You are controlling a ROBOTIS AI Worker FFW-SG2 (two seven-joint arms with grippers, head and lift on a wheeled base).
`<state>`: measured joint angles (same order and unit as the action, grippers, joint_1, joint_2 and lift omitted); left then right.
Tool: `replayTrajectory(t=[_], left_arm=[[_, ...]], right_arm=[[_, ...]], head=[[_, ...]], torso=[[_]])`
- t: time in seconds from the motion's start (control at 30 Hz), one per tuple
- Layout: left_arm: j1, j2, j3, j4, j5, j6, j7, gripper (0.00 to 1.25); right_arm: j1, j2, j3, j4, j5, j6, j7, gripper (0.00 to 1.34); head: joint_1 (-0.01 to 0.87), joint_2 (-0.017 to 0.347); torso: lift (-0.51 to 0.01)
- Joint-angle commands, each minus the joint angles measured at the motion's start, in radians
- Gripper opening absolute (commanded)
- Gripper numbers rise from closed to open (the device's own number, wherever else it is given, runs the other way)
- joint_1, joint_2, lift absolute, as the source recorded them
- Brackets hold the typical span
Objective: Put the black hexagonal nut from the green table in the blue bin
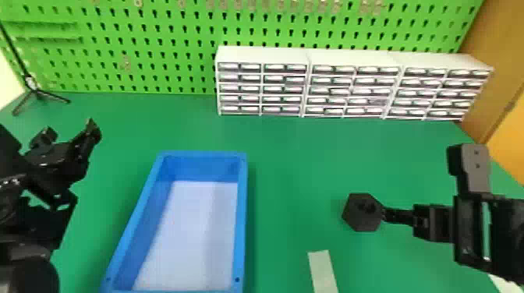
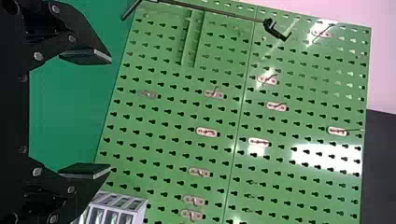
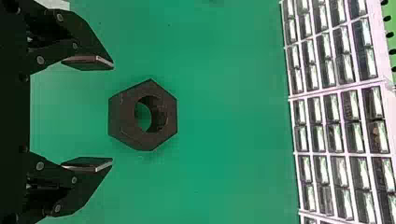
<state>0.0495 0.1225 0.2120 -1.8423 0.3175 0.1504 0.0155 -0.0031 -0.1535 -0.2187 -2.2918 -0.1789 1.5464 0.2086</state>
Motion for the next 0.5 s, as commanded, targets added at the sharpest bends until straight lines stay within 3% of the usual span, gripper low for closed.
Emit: replayTrajectory(t=[0.0,0.47], left_arm=[[0.0,0.0,0.0,0.0,-0.001,0.001,0.0,0.82],[0.0,-0.001,0.001,0.0,-0.001,0.001,0.0,0.82]], right_arm=[[-0.001,0.0,0.002,0.0,-0.004,0.0,0.0,0.81],[-0.009,0.003,0.004,0.0,-0.004,0.001,-0.002,0.81]], head=[[0.692,0.008],[0.692,0.008]], torso=[[-0.097],[-0.097]])
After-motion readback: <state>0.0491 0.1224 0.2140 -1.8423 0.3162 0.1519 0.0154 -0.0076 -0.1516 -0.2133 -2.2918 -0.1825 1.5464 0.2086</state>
